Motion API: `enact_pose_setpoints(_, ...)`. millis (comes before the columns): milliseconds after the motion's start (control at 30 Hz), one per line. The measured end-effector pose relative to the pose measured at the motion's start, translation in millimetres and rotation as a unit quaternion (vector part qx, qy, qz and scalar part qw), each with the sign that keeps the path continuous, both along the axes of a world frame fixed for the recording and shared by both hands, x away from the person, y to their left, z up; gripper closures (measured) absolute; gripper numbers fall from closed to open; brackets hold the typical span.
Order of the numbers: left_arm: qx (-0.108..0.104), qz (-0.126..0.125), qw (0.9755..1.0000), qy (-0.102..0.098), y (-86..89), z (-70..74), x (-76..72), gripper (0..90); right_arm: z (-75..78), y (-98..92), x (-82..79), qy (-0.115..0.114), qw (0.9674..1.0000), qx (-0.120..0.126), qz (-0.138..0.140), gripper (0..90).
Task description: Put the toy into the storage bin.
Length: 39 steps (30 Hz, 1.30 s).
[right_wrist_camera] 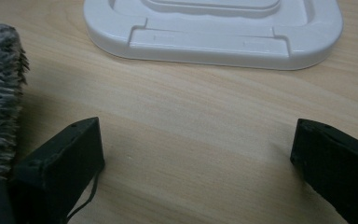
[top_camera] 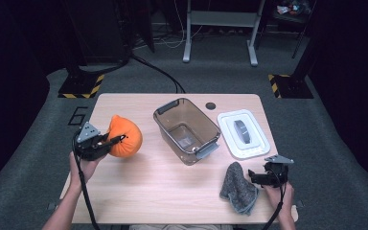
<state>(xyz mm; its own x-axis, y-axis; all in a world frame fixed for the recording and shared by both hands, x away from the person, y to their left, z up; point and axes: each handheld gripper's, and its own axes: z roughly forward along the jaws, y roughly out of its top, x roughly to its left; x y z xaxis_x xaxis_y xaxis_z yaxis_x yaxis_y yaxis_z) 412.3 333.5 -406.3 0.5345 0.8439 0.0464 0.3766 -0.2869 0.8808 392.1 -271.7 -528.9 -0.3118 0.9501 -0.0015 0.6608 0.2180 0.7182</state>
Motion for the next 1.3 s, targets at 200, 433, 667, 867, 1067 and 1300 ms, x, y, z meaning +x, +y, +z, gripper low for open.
enact_pose_setpoints(200, 0.001, 0.003, 1.0000, -0.005, 0.4, 11.9, 12.8, 68.4, -0.2, 0.2, -0.3, -0.001, 1.0000, 0.001, -0.002, 1.5)
enact_pose_setpoints(433, 0.005, 0.005, 0.9999, -0.012, -2.9, 22.2, 24.8, 68.4, -0.2, 0.3, -0.8, -0.004, 1.0000, -0.003, -0.001, 1.6)
enact_pose_setpoints(667, 0.010, 0.004, 0.9998, -0.017, -6.4, 38.0, 37.2, 68.4, -0.1, 0.1, -0.7, -0.003, 1.0000, -0.003, -0.001, 1.6)
enact_pose_setpoints(867, 0.009, 0.006, 0.9997, -0.023, -11.3, 48.2, 47.8, 68.4, -0.1, 0.1, -0.6, -0.002, 1.0000, -0.001, -0.002, 1.6)
enact_pose_setpoints(1067, 0.010, 0.005, 0.9996, -0.025, -17.7, 58.2, 59.5, 68.3, -0.1, 0.2, -0.7, -0.002, 1.0000, -0.002, -0.001, 1.6)
enact_pose_setpoints(1300, 0.009, -0.001, 0.9994, -0.033, -28.6, 68.7, 69.3, 68.2, -0.1, 1.0, -1.4, -0.003, 1.0000, -0.002, -0.004, 1.5)
